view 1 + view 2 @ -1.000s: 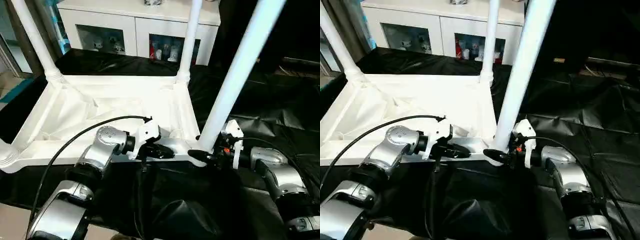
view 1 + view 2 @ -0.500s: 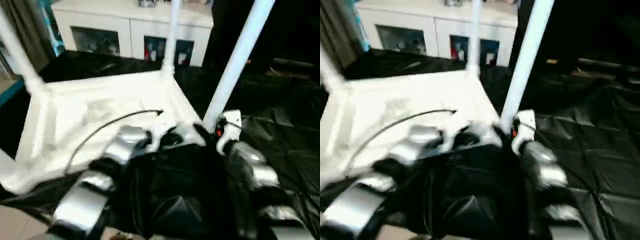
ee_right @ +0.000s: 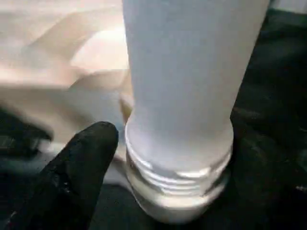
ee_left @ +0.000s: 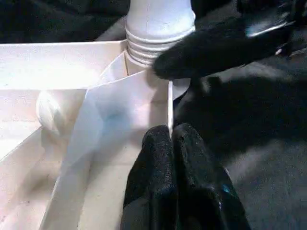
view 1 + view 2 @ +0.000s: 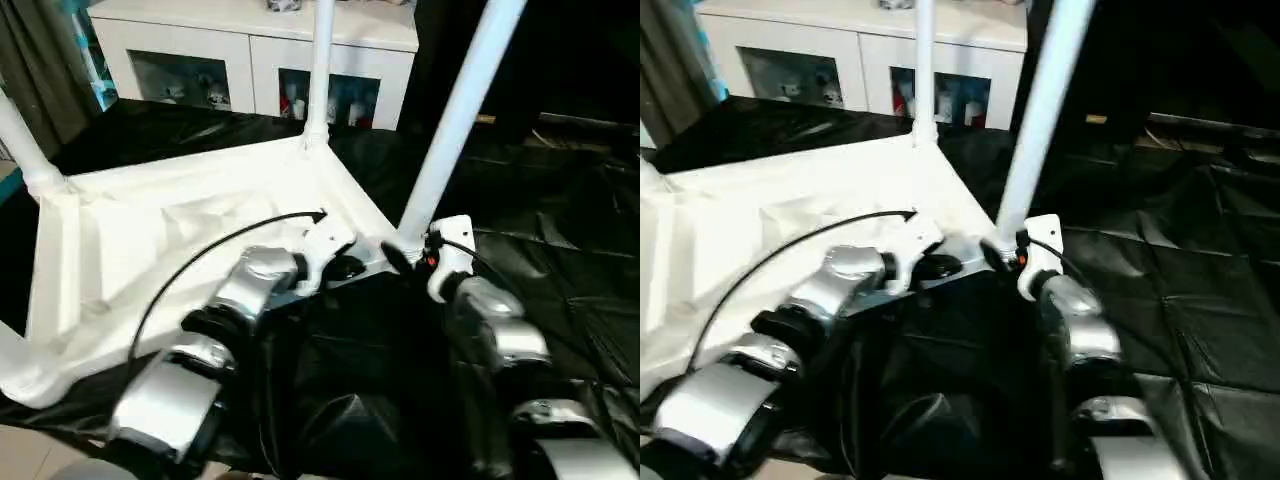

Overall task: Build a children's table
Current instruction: Rotate leg to tighten

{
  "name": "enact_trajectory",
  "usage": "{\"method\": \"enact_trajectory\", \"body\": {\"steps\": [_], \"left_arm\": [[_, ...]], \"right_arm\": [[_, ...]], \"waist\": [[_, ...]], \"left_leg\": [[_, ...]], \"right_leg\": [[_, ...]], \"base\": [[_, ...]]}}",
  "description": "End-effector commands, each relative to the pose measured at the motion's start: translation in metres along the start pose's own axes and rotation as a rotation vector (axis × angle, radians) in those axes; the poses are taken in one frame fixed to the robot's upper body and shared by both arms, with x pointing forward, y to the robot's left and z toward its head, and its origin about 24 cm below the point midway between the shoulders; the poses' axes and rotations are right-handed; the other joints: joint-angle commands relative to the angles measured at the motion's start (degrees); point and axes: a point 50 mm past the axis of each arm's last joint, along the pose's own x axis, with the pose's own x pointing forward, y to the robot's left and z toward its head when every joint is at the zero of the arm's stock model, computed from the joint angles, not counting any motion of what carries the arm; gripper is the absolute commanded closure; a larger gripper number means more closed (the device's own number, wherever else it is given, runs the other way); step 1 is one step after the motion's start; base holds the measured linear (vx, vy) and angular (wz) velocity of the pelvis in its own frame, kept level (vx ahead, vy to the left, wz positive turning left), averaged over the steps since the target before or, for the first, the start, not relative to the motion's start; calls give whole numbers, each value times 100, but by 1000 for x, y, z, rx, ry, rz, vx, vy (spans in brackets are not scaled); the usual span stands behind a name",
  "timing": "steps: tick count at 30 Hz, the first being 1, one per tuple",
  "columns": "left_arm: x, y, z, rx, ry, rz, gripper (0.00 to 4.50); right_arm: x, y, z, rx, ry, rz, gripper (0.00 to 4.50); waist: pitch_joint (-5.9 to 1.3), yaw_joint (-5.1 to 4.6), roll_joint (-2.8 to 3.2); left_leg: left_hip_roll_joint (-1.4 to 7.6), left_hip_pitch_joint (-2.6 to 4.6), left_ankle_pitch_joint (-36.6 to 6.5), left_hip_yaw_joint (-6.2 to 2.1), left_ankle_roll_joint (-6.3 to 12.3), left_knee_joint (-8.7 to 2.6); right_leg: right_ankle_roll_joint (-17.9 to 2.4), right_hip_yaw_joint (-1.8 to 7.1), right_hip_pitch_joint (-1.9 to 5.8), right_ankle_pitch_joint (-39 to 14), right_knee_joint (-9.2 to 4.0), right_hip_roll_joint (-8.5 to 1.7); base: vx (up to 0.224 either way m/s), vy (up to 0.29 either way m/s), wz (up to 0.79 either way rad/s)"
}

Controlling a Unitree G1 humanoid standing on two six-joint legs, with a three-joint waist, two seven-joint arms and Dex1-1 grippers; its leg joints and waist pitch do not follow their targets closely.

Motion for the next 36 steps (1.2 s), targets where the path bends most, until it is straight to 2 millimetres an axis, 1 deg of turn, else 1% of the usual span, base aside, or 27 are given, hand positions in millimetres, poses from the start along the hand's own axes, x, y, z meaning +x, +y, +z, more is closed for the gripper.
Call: {"method": "enact_trajectory", "body": {"steps": [1, 3, 4, 5, 6, 7, 8, 9, 10, 12, 13, 14, 15, 22, 25, 26, 27, 29, 36], "left_arm": [[5, -12, 12, 76, -50, -130, 450], [-1, -11, 8, 106, -27, -164, 450], [-3, -10, 6, 120, -19, -164, 450], [-8, -7, 4, 126, -4, -158, 450], [-8, -7, 4, 126, -4, -157, 450], [-11, -5, 3, 110, -6, -160, 450], [-11, -5, 2, 99, -9, -170, 423], [-12, -6, 1, 94, 1, -187, 406], [-13, -6, 0, 90, 10, -201, 395], [-14, -7, -3, 91, 30, -221, 393], [-15, -7, -4, 96, 39, -216, 383], [-15, -7, -5, 100, 45, -211, 383], [-15, -6, -7, 107, 76, -210, 355], [-17, 0, -9, 88, 131, -175, 355], [-19, 1, -9, 76, 149, -199, 355], [-20, 1, -9, 78, 156, -200, 371], [-21, 2, -9, 78, 156, -197, 371], [-21, 3, -8, 72, 150, -192, 392], [-21, -2, -10, 67, 148, -236, 438]], "right_arm": [[6, 23, -3, -34, 32, 216, 72], [-1, 14, -2, -50, 40, 230, 72], [-4, 12, -1, -56, 41, 235, 72], [-9, 5, 0, -70, 48, 239, 72], [-9, 5, 0, -71, 48, 239, 72], [-12, 1, 1, -79, 54, 245, 72], [-13, 1, 1, -80, 55, 250, 66], [-13, 0, 1, -82, 53, 249, 64], [-13, 0, 2, -82, 52, 250, 64], [-14, 0, 2, -81, 50, 258, 64], [-13, 1, 2, -81, 49, 262, 64], [-13, 1, 2, -81, 49, 265, 64], [-13, 3, 3, -82, 45, 278, 64], [-13, 6, 2, -86, 47, 303, 64], [-14, 5, 2, -88, 50, 302, 64], [-15, 4, 2, -90, 50, 301, 64], [-15, 3, 2, -90, 49, 300, 64], [-16, 2, 3, -91, 46, 299, 64], [-16, 3, 4, -104, 47, 309, 64]], "waist": [[-353, 27, -66], [-369, 50, -45], [-368, 59, -47], [-379, 66, -38], [-379, 72, -45], [-375, 79, -44], [-372, 96, -45], [-365, 107, -51], [-363, 112, -51], [-358, 123, -54], [-357, 132, -15], [-359, 123, -35], [-364, 122, -26], [-367, 117, -25], [-372, 116, -27], [-373, 112, -24], [-375, 108, -19], [-376, 106, -26], [-377, 101, -31]], "left_leg": [[363, 53, -904, -170, 499, -387], [385, 68, -738, -160, 561, -371], [390, 69, -711, -154, 576, -368], [394, 69, -606, -144, 608, -357], [400, 73, -581, -147, 605, -358], [389, 72, -586, -128, 629, -346], [388, 74, -615, -122, 628, -341], [390, 67, -660, -123, 607, -347], [393, 72, -678, -125, 590, -349], [394, 77, -754, -126, 538, -354], [398, 74, -784, -133, 494, -358], [398, 79, -827, -133, 456, -362], [398, 79, -829, -141, 438, -365], [389, 84, -782, -141, 427, -362], [383, 74, -722, -141, 460, -356], [383, 75, -713, -140, 474, -353], [383, 74, -699, -140, 483, -351], [382, 76, -711, -138, 492, -348], [384, 70, -695, -137, 506, -345]], "right_leg": [[-1273, 300, 290, -960, -447, -518], [-1449, 298, 286, -548, -383, -506], [-1486, 297, 289, -447, -372, -502], [-1568, 295, 290, -209, -332, -499], [-1599, 289, 301, -132, -324, -496], [-1643, 289, 292, -65, -317, -493], [-1665, 286, 297, -94, -322, -498], [-1646, 285, 300, -193, -329, -500], [-1630, 286, 296, -253, -333, -504], [-1597, 287, 291, -439, -354, -511], [-1587, 290, 291, -502, -355, -517], [-1563, 291, 287, -526, -362, -510], [-1548, 293, 292, -526, -361, -514], [-1562, 294, 297, -456, -358, -510], [-1592, 292, 306, -348, -344, -508], [-1607, 291, 306, -329, -346, -509], [-1623, 289, 306, -286, -340, -504], [-1639, 289, 308, -272, -338, -503], [-1646, 287, 311, -297, -335, -501]], "base": [[0, 0, 0], [0, 0, 0], [0, 0, 0], [0, 0, 0], [0, 0, 0], [0, 0, 0], [0, 0, 0], [0, 0, 0], [0, 0, 0], [0, 0, 0], [0, 0, 0], [0, 0, 0], [0, 0, 0], [0, 0, 0], [0, 0, 0], [0, 0, 0], [0, 0, 0], [0, 0, 0], [0, 0, 0]]}}
